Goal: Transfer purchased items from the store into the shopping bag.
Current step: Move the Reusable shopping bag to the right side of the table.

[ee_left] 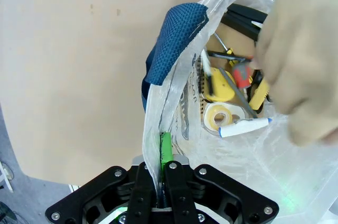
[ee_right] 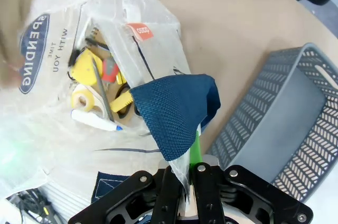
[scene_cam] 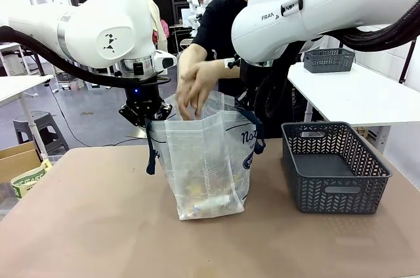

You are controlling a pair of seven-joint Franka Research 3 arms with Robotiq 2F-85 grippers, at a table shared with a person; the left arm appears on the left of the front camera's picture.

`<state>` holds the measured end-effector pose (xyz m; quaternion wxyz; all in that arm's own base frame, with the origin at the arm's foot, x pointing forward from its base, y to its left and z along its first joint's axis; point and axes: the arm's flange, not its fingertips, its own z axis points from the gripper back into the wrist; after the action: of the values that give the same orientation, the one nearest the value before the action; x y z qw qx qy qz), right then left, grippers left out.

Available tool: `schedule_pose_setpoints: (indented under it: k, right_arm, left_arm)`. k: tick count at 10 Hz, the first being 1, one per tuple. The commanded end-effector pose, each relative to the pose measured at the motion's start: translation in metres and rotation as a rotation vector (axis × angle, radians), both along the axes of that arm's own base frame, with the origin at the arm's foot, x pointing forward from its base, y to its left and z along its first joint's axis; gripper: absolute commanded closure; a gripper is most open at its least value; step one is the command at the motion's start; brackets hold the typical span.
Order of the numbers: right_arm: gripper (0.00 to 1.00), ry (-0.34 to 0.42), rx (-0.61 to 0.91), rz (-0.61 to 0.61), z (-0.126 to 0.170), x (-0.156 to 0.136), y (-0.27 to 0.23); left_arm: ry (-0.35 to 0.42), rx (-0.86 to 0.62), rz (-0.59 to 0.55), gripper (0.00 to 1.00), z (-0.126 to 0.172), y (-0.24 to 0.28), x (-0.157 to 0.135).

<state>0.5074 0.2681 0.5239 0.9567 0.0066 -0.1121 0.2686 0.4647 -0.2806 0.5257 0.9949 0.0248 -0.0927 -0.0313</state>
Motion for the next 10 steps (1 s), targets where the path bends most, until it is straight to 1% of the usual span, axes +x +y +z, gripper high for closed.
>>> schedule_pose_setpoints:
  k: [1, 10]
  right_arm:
    - [1.0, 0.003, -0.001, 0.002, 0.0007, 0.0011, 0.0004]
    - [1.0, 0.003, -0.001, 0.002, 0.0007, 0.0011, 0.0004]
  left_arm:
    - [-0.002, 0.0, 0.001, 1.0, 0.0001, 0.0005, -0.0001]
    - [-0.002, 0.0, 0.001, 1.0, 0.0001, 0.0005, -0.0001]
